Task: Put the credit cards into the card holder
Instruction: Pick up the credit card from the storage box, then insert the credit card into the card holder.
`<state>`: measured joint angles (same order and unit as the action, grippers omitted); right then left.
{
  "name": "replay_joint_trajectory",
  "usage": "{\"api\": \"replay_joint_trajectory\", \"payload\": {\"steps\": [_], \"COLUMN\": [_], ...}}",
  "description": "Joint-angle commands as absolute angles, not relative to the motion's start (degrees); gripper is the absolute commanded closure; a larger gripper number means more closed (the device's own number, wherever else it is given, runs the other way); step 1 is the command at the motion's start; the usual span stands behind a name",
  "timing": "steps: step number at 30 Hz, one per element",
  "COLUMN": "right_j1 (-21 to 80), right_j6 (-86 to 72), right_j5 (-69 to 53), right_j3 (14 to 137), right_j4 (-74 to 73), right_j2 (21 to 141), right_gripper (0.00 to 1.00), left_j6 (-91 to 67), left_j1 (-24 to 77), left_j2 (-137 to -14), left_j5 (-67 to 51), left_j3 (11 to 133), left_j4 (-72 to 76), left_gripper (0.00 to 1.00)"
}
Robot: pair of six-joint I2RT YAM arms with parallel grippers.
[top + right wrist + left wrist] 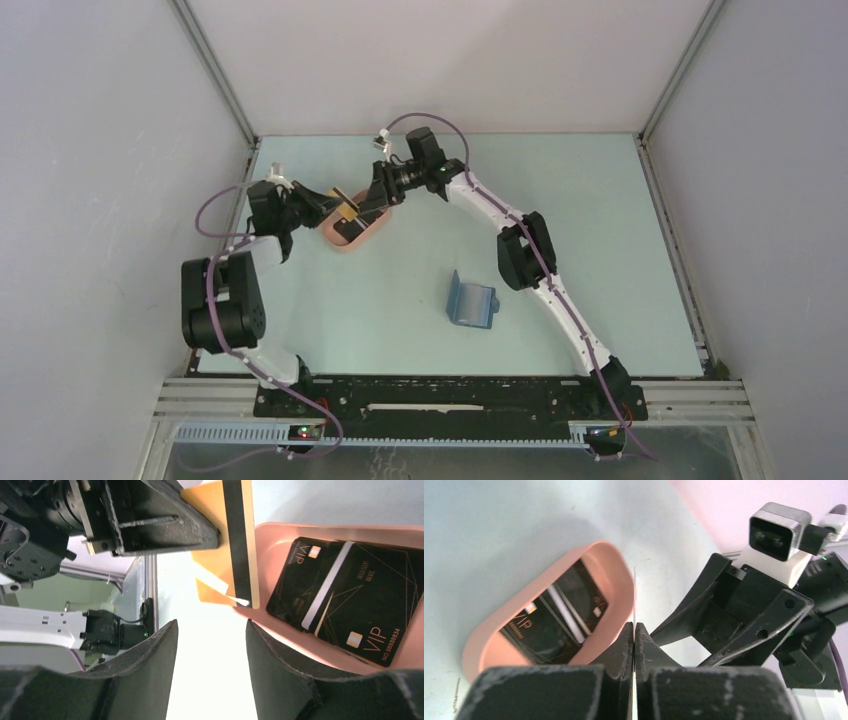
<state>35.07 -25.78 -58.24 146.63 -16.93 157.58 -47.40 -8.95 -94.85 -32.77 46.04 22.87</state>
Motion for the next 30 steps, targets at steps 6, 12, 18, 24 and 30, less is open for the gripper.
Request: {"api": "replay_joint_trajectory", "payload": {"steps": [6,12,18,24,30], "right_j1": [33.3,29.9,22.8,17.7,15.3], "right_j6": [4.7,21.3,27.9,27.4,31.5], "right_j5": [-60.0,-55.0,-49.1,-57.7,-68.2], "right_j3": [139.0,106.3,80.5,68.0,59.7], "right_j4": [-42.2,-47.5,-45.7,-48.3,-47.4], "right_j2": [130.3,101.7,72.9,63.2,63.8], "right_gripper": [0.4,0.39,0.28,0.05,0.05], "left_j6": [-43.5,-42.1,-36.8,-34.2,-32.5], "left_j1": [-6.4,2.8,16.2,31.0,43.6], "left_j2": [-77.3,-67.0,-50.9,-41.5,-38.2], "left_j5": [-35.7,-36.8,-31.2,-21.6,-12.4], "left_j3": [38.6,32.3,23.6,18.7,16.1], "left_j4": [31.2,33.9,32.4,30.6,27.8], "left_gripper": [1.0,1.0,1.0,1.0,1.0]}}
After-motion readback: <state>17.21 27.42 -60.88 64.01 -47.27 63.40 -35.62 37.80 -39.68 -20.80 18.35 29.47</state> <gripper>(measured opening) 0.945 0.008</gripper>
